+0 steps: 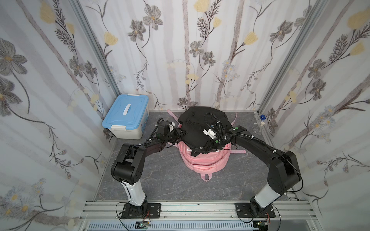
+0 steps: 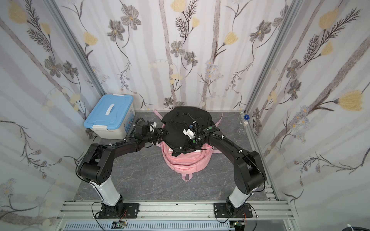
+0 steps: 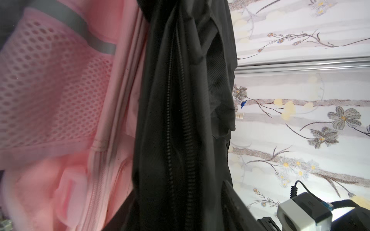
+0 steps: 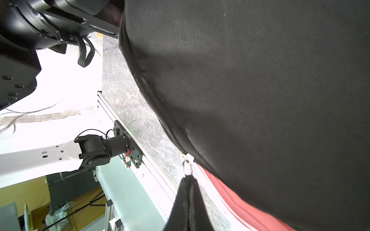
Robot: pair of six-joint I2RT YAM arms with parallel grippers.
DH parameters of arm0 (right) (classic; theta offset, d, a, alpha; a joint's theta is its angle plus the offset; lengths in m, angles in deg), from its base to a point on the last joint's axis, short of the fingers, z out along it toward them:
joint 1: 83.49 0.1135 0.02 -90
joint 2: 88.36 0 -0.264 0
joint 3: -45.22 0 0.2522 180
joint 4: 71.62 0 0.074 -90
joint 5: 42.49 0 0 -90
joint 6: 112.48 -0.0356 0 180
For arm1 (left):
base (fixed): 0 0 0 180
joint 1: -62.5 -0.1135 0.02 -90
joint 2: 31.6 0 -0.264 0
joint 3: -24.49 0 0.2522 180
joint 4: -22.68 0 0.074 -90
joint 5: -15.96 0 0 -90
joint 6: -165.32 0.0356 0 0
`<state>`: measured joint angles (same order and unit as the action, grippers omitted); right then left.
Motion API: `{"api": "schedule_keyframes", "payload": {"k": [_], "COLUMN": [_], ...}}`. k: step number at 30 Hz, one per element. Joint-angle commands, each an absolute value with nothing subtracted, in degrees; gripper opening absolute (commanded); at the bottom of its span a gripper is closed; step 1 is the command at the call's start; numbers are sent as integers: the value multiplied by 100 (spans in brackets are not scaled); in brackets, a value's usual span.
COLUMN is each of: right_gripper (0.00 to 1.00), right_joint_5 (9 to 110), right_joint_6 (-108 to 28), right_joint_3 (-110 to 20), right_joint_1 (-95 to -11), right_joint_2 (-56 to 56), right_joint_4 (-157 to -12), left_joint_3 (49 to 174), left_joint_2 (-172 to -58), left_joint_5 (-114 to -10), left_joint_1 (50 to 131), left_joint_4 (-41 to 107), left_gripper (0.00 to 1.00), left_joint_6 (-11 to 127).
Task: Zip up the backpack
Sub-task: Zip the zipper on the backpack.
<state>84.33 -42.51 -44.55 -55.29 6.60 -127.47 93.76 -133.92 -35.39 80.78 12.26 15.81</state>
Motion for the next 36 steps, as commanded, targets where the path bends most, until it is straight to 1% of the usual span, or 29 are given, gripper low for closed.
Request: {"api": "schedule_keyframes", "payload": {"k": [1, 2, 3, 5, 6, 18, 24, 36], "right_gripper": [0, 0, 0, 0, 0, 0, 0, 0], "right_joint_5": [8416, 8414, 8416, 8408, 8416, 8460, 8472, 8470], "right_joint_6": [-4199, -4214, -4214, -4225, -4225, -4280, -4390, -4488], "right_joint_3": [-4474, -4479, -4491, -4527, -4557, -4823, -5038, -5417], "right_joint_1": [-5530, -5536, -5533, -5532, -5529, -5354, -5084, -4843], "right_joint_2": [664, 665, 673, 706, 725, 726, 891, 1246], "right_joint_4": [-12784, -12751, -12740, -12725, -12722, -12713, -12638, -12534], "left_joint_3": [9360, 9333, 9302, 9259, 9240, 9217, 9253, 9265], "left_joint_2": [-13380, -13366, -13350, -13306, -13285, -13205, -13232, -13223], "left_joint_5": [-3318, -3307, -3282, -3304, -3293, -3379, -3396, -3414], "left_joint_1": [8080, 8083, 8086, 8093, 8097, 8168, 8220, 8270], "left_joint_4": [713, 680, 648, 644, 636, 784, 806, 866], "left_gripper": [40, 35, 24, 6, 0, 0, 0, 0], "left_joint_6": [1454, 1441, 1432, 1428, 1440, 1511, 1520, 1524]}}
